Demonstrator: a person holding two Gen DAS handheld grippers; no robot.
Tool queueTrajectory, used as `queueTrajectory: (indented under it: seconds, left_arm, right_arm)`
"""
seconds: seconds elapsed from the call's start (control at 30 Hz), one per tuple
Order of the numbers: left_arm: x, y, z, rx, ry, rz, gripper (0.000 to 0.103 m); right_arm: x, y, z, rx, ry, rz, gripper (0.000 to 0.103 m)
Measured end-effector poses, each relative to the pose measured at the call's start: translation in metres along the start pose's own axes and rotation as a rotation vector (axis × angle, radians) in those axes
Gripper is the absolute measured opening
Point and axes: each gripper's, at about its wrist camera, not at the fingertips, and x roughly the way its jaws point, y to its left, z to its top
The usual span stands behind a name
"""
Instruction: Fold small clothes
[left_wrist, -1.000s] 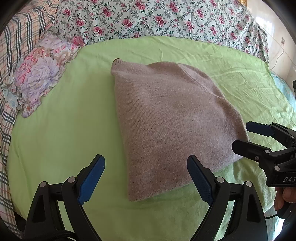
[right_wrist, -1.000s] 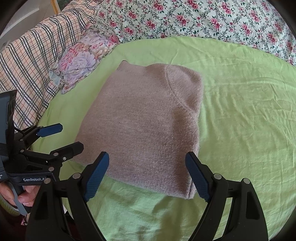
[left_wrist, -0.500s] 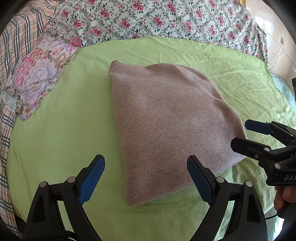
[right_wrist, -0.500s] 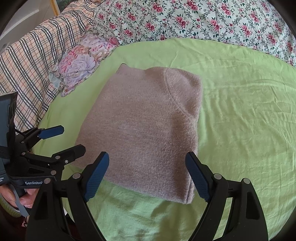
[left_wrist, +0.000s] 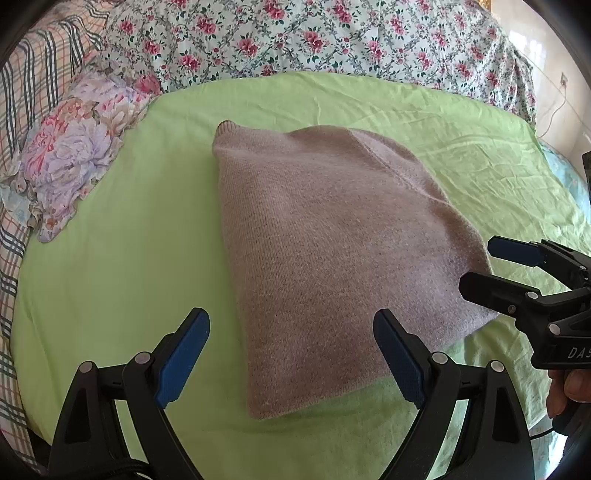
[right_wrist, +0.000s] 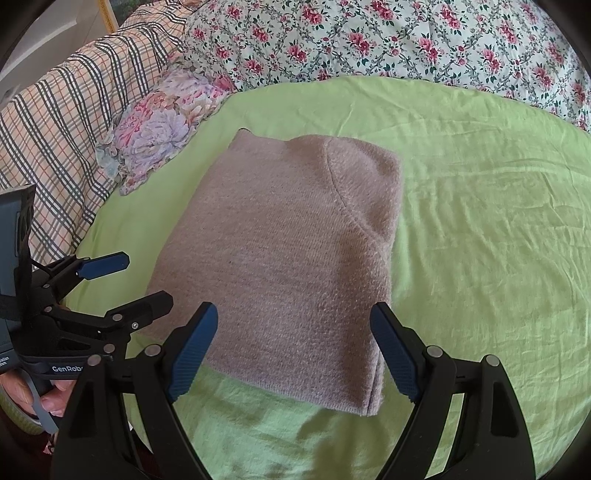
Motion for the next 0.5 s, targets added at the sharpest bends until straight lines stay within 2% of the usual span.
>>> queueTrajectory:
  seconds: [0.4,0.5]
  left_arm:
    - [0.004,-0.001,0.008,0.001,-0.003,-0.005,0.091]
    - [0.007,-0.001,0.013,0.007,-0.015,0.018,0.091]
  right_arm:
    - [0.005,-0.007,0.007,0.012,-0.012,-0.005,0.085]
    - [0.007,-0.012,0.008,0.033,-0.021,-0.016,0.085]
